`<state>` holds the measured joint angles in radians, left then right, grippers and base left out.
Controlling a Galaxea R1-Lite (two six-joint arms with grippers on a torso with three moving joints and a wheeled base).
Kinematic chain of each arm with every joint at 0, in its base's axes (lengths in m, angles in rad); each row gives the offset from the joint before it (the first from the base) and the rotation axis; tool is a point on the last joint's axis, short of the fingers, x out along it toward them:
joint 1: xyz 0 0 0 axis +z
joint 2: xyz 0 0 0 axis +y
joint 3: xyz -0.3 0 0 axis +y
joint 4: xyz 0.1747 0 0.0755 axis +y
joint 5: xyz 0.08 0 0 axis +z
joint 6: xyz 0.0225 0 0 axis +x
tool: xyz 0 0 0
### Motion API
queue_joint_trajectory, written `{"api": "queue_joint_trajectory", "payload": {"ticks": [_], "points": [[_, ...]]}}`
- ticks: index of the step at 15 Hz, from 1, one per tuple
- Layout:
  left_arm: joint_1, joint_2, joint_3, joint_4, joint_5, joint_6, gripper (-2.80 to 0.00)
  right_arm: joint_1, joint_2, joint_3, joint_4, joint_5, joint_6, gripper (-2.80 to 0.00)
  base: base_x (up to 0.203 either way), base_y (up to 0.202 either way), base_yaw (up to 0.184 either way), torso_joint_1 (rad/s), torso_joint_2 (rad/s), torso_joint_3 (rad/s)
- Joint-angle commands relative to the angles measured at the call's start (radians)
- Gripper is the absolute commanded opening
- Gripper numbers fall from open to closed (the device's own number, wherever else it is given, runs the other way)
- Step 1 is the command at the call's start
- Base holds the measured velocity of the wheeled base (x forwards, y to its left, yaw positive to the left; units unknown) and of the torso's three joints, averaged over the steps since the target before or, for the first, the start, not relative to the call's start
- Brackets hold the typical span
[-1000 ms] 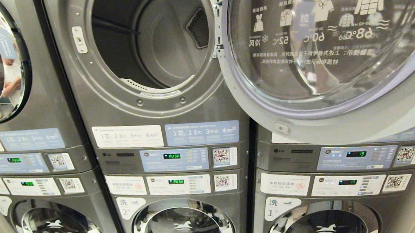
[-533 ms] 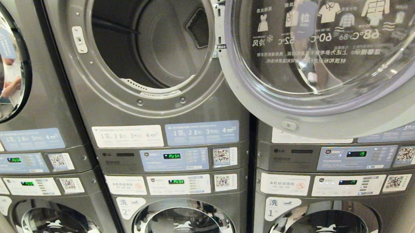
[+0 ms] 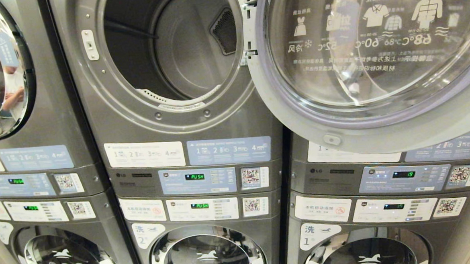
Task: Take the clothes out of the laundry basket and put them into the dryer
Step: Take the clothes out of the basket
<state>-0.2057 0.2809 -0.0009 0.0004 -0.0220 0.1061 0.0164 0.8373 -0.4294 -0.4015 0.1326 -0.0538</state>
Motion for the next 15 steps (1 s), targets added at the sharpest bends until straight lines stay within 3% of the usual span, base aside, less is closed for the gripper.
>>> {"api": "queue_joint_trajectory", "payload": {"ticks": [1, 5, 7, 9, 11, 15], "points": [[-0.002, 0.003, 0.0, 0.0, 0.007, 0.001, -2.8, 0.001, -0.102, 0.14, -0.003, -0.001, -0.003, -2.8, 0.0, 0.0, 0.0, 0.0, 0.0, 0.0], [0.121, 0.011, -0.003, 0.009, 0.008, 0.001, -2.8, 0.0, -0.33, 0.415, 0.033, -0.005, -0.007, -2.8, 0.0, 0.0, 0.0, 0.0, 0.0, 0.0], [0.152, -0.012, -0.004, 0.012, 0.008, 0.002, -2.8, 0.001, -0.465, 0.422, 0.198, -0.012, -0.007, -2.8, 0.0, 0.0, 0.0, 0.0, 0.0, 0.0], [0.187, -0.094, -0.004, 0.011, 0.008, 0.003, -2.8, 0.001, -0.598, 0.387, 0.47, -0.062, -0.002, -2.8, 0.0, 0.0, 0.0, 0.0, 0.0, 0.0], [0.195, -0.194, -0.004, 0.012, 0.008, 0.003, -2.8, -0.002, -0.67, 0.373, 0.548, -0.103, -0.008, -2.8, 0.0, 0.0, 0.0, 0.0, 0.0, 0.0], [0.198, -0.281, 0.0, 0.0, -0.008, 0.003, -2.8, -0.01, -0.811, 0.372, 0.551, -0.105, -0.015, -2.8, 0.0, 0.0, 0.0, 0.0, 0.0, 0.0]]}}
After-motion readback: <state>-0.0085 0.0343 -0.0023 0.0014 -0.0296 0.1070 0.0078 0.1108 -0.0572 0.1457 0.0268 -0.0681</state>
